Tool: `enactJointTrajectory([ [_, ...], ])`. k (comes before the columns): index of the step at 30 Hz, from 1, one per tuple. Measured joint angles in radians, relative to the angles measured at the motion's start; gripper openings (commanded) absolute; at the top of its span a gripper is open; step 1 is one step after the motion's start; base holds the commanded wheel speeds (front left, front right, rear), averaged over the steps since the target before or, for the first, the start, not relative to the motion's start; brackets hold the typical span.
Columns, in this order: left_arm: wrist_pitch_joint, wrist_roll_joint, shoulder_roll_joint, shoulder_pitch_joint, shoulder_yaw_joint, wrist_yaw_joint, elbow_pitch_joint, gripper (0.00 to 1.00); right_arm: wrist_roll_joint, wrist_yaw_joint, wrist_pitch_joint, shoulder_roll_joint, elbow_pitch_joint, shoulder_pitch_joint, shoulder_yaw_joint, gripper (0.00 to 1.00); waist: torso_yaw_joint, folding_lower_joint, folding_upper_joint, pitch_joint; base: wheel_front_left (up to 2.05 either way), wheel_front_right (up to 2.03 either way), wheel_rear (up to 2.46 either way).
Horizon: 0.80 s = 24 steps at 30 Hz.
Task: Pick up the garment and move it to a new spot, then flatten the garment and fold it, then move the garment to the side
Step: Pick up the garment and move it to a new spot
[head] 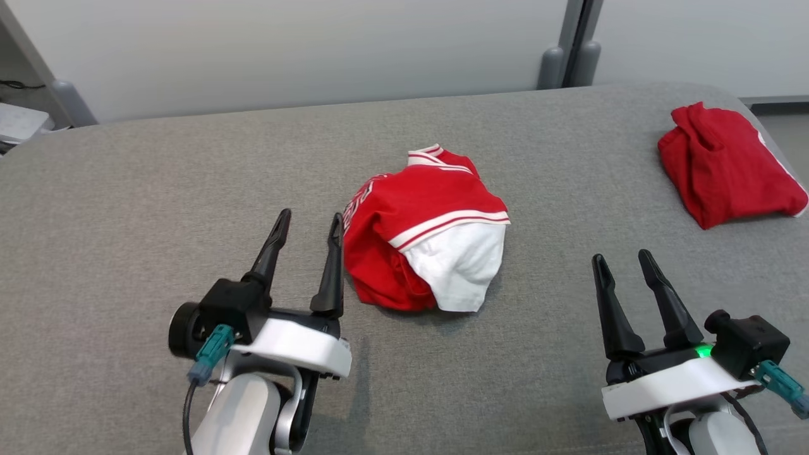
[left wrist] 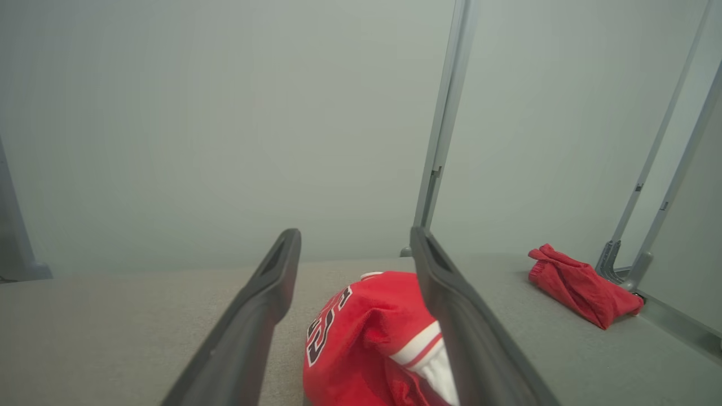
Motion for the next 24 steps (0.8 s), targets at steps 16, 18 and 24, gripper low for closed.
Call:
enactJointTrajectory([
  [16,0.000,0.137,0.008,0.322,0.129,0.076,-0.252,1.00,-0.085,0.000,0.000,0.004,0.024,0.126,-0.108,1.00,0.149,-0.0001,0.0000,-0.090,0.00,0.00,0.00],
  [18,0.000,0.164,0.008,0.350,0.129,0.072,-0.258,1.00,-0.088,0.000,0.000,0.006,0.027,0.141,-0.115,1.00,0.155,0.0000,0.0000,-0.095,0.00,0.00,0.00],
  [24,0.000,0.243,0.009,0.413,0.143,0.067,-0.277,1.00,-0.094,0.000,0.000,0.012,0.029,0.182,-0.141,1.00,0.171,0.0000,0.0000,-0.114,0.00,0.00,0.00],
])
